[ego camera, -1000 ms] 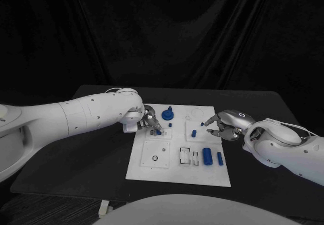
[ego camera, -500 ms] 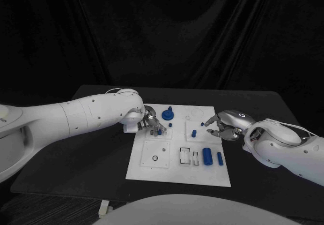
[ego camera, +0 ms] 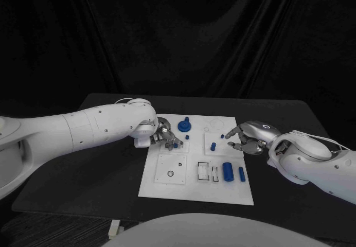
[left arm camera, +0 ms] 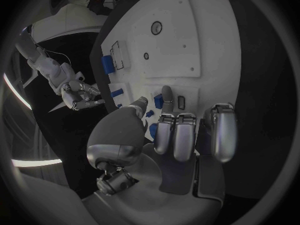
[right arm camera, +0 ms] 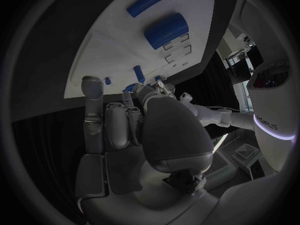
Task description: Assemble the parts on the task board
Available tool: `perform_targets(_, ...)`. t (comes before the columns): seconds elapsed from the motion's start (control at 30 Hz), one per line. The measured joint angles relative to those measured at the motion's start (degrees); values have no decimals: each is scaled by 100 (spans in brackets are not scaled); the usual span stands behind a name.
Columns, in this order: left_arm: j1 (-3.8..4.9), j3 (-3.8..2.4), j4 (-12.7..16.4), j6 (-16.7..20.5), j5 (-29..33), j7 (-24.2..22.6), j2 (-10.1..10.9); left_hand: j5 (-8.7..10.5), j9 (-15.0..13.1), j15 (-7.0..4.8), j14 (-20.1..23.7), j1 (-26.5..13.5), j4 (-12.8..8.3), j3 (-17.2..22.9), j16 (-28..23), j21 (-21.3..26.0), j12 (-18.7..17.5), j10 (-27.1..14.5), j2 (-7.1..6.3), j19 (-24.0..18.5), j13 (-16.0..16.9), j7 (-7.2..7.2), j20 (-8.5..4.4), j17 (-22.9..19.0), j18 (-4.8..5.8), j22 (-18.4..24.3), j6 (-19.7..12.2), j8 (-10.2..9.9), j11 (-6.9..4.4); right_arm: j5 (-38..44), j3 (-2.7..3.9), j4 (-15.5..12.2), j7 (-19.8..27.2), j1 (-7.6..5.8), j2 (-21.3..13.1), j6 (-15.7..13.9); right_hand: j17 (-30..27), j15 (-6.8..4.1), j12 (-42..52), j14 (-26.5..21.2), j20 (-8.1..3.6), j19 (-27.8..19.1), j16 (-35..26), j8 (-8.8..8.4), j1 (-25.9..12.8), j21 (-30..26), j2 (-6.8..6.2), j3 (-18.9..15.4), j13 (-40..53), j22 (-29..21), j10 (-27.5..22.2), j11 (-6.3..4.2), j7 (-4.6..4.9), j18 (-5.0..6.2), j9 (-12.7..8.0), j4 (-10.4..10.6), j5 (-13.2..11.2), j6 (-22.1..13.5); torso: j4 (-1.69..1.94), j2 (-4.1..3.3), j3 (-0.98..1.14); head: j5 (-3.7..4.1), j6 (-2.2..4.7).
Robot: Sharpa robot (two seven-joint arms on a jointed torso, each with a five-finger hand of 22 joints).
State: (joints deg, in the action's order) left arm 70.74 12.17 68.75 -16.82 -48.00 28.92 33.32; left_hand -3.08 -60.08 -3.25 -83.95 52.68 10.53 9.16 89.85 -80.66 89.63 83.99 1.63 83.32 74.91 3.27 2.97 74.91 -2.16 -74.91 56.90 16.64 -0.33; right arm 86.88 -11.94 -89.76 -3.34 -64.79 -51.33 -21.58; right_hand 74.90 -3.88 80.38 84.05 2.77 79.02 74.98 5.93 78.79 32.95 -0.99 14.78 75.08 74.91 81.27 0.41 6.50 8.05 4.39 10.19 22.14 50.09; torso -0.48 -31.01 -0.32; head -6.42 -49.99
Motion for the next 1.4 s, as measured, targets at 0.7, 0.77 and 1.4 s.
perform_targets(0.7, 926, -4, 487, 191, -1, 66, 546, -109, -191, -34, -8, 255, -71, -88, 0, -29, 17, 3, 161, 37, 0, -61, -21, 0, 0, 0, -61, 122, -38, -2, 1, -85, 0, 0, -137, -87, -24, 0, -24, 0, 0, 0, -21, 0, 0, -35, 0, 0, -4, -1, -21, 21, 0, -1, 0, 0, 0, 0, -2, 1, -4, 26, 0)
perform_targets(0.77, 942, -1, 333, 188, -1, 64, 488, -159, -198, -43, 1, 265, -91, -67, 0, -29, 17, -12, 172, 37, 0, -61, -21, 0, 0, 0, -61, 143, -52, -2, 1, -85, 0, 0, -136, -87, -36, 0, -51, 0, 0, 0, -45, 0, 0, -35, 0, 0, -2, -1, -21, 21, 0, -1, 0, 0, 0, 0, -2, -1, -4, 38, 0)
perform_targets(1.4, 419, 3, -1194, 175, -384, -319, -130, -214, -282, -43, 1, 393, -151, -102, 0, -29, 17, 3, 180, 37, 0, -82, -21, 0, 0, 0, -82, 230, -79, -3, 0, -54, 6, 2, -84, -84, -66, 0, -67, 0, 20, -20, -70, 0, 0, -89, 0, 26, 2, 3, -41, 0, 0, -1, 0, 6, 0, 0, -18, -14, -19, 32, 0)
